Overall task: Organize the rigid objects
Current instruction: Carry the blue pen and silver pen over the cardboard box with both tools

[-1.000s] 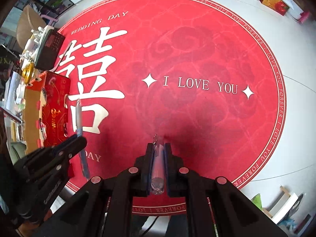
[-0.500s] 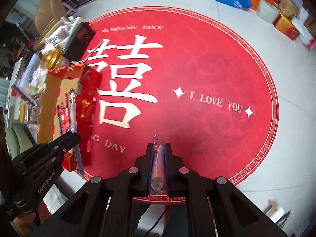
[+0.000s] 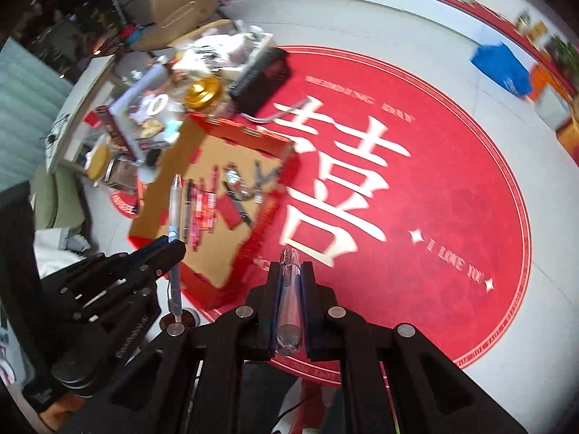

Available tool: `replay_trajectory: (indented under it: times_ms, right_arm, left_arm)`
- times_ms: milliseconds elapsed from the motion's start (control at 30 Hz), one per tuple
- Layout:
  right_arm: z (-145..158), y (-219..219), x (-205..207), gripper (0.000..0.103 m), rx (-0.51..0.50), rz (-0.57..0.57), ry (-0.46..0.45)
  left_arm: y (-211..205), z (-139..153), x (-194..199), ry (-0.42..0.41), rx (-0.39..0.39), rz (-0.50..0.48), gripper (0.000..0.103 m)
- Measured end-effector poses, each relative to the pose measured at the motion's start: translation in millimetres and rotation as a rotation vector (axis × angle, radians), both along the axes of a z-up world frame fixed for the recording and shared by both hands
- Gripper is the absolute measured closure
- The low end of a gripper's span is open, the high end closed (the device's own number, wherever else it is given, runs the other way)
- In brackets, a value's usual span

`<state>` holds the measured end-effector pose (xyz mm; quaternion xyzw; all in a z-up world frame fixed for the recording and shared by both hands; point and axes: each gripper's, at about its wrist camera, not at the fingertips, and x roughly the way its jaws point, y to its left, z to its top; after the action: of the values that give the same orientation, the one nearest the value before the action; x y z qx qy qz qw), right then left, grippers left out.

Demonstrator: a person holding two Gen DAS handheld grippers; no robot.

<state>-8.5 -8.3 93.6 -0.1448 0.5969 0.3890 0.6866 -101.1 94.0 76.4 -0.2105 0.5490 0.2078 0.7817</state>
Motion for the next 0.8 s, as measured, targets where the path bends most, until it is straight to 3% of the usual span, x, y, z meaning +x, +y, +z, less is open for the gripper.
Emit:
replay_trajectory:
  times_ms: [433, 800]
  right_arm:
    - [33.7, 66.4, -21.5, 0.092, 0.039, 0.129, -0.057]
    - [13.8, 114.6, -28.3, 0.092, -0.01, 0.18, -0.017]
  left_arm:
    - [61.6, 6.9, -37.4, -0.003, 0.037, 0.144, 0.093]
    - [102.0, -13.3, -49.8, 0.018, 0.009, 0.232, 0.093]
